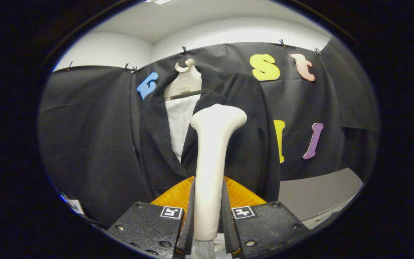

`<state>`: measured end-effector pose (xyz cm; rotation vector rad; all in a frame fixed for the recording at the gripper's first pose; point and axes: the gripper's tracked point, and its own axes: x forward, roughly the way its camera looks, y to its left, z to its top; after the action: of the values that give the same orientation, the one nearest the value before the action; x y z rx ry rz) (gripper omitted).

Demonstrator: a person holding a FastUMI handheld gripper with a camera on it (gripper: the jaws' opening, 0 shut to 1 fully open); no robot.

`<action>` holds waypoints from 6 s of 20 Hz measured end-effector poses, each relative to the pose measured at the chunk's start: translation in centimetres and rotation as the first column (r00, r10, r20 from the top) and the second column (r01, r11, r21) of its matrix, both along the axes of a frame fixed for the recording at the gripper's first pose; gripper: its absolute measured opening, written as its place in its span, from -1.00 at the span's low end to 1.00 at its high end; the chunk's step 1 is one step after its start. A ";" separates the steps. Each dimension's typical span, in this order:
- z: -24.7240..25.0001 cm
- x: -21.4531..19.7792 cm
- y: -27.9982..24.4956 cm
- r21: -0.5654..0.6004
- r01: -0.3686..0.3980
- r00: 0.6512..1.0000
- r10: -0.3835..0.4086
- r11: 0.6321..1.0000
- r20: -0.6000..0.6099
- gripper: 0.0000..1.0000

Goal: Iron the clothes twice with a garment steamer, once on the left side and once on the right side.

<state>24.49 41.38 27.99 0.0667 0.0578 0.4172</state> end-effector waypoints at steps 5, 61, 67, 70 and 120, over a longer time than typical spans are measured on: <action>-3.0 -0.2 -0.1 -0.025 0.005 0.999 -0.006 1.000 -0.039 -0.26; -24.8 -2.5 -2.6 -0.192 -0.007 0.936 -0.061 0.981 -0.346 -0.26; -13.6 -5.2 1.3 -0.108 -0.023 0.983 0.003 0.994 -0.183 -0.26; -8.7 -5.9 4.1 -0.092 -0.042 0.994 0.033 0.995 -0.103 -0.26; -12.4 -0.2 16.5 -0.275 -0.125 0.985 0.086 0.953 -0.152 -0.26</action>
<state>24.25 57.91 15.55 -0.1924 0.2588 0.5076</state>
